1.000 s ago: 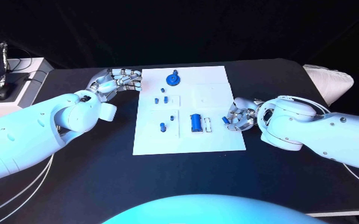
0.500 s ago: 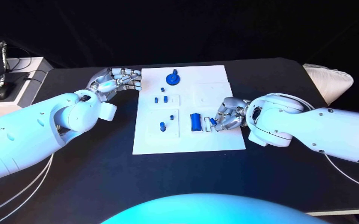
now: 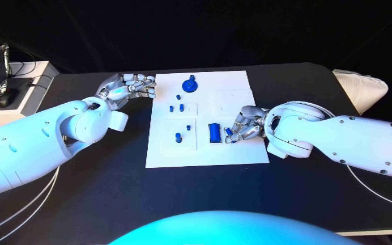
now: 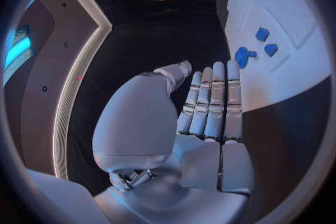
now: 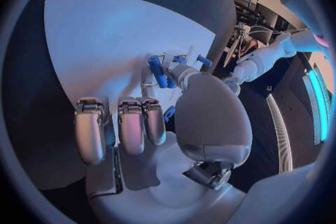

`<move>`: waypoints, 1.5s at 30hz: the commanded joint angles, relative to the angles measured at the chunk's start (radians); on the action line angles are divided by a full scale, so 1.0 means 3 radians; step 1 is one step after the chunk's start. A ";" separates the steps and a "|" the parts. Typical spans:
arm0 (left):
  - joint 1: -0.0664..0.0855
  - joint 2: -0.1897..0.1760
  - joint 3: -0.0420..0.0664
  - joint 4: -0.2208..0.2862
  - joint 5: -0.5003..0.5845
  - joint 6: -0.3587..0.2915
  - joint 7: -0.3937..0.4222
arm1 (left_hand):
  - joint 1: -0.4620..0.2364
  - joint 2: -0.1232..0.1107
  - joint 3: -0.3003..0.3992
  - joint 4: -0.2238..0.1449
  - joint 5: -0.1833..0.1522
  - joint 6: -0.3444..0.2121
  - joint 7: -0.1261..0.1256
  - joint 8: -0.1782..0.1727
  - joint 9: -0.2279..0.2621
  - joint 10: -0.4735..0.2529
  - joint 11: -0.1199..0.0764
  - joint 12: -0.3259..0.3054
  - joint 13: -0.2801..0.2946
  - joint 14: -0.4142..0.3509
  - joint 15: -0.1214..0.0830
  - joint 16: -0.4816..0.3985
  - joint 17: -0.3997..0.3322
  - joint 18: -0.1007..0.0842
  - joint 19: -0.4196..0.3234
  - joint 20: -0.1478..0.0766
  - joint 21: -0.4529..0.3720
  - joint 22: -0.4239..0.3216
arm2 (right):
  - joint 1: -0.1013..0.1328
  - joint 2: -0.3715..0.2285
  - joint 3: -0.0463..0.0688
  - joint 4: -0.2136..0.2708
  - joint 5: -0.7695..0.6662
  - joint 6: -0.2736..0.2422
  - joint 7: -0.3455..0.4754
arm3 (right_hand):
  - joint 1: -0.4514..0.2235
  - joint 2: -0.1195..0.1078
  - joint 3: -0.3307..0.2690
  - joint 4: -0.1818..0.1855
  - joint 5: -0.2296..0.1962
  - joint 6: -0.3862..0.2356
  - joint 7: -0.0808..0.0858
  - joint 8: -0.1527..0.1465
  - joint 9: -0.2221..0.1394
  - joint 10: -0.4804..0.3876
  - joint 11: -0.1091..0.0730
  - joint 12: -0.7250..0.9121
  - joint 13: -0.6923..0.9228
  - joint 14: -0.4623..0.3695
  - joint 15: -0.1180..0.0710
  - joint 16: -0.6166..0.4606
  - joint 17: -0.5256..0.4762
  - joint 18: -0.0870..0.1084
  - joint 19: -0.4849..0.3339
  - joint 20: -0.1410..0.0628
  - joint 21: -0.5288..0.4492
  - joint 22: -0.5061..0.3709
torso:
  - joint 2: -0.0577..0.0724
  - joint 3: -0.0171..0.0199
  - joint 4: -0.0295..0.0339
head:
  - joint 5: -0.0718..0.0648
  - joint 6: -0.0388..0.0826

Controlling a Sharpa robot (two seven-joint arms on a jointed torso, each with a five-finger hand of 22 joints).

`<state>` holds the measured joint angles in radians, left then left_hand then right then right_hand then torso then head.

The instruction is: Assemble the parts on the task board

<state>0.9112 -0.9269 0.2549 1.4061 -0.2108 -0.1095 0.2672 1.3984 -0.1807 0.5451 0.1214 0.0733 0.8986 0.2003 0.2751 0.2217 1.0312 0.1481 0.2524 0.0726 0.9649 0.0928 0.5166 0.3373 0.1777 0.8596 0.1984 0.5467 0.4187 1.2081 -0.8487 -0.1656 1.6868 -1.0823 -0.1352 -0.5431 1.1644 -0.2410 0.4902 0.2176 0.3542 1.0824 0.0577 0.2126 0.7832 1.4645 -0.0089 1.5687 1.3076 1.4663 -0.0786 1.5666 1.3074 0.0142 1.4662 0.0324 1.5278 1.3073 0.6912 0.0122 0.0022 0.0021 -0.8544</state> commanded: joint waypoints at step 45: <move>-0.0003 -0.0009 0.0002 0.0016 -0.0008 0.0069 0.0001 | 0.0003 -0.0022 0.0004 0.0020 0.0012 -0.0019 0.0010 -0.0013 -0.0005 -0.0036 0.0010 -0.0010 -0.0001 0.0002 0.0029 -0.0031 0.0011 0.0008 0.0027 0.0005 -0.0034 -0.0012 | -0.0008 0.0003 -0.0001 0.0021 -0.0252 0.0124 0.0007 | 0.0054 0.0272 -0.0071 0.0022 -0.0096 0.0101 -0.0039 0.0015 -0.0005 0.0354 -0.0060 0.0007 0.0877 0.0348 -0.0022 0.0014 0.0878 -0.0024 0.0321 -0.0034 0.0018 0.0847 | 0.0000 0.0003 -0.0004 | -0.0020 -0.0010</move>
<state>0.9112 -0.9302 0.2549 1.4082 -0.2120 -0.1050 0.2608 1.3984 -0.1807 0.5450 0.1214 0.0734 0.8986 0.2003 0.2751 0.2211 1.0275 0.1519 0.2524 0.0726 0.9649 0.0929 0.5127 0.3396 0.1777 0.8596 0.1984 0.5430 0.4159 1.2074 -0.8442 -0.1651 1.6938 -1.1358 -0.1108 -0.5406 1.1706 -0.1619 0.4492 0.2399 0.3218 1.1054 0.0488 0.2136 0.7807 1.4658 -0.0188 1.5687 1.3073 1.4663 -0.0787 1.5666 1.3073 0.0142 1.4662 0.0324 1.5300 1.3076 0.6907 0.0128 0.0013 -0.0043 -0.8571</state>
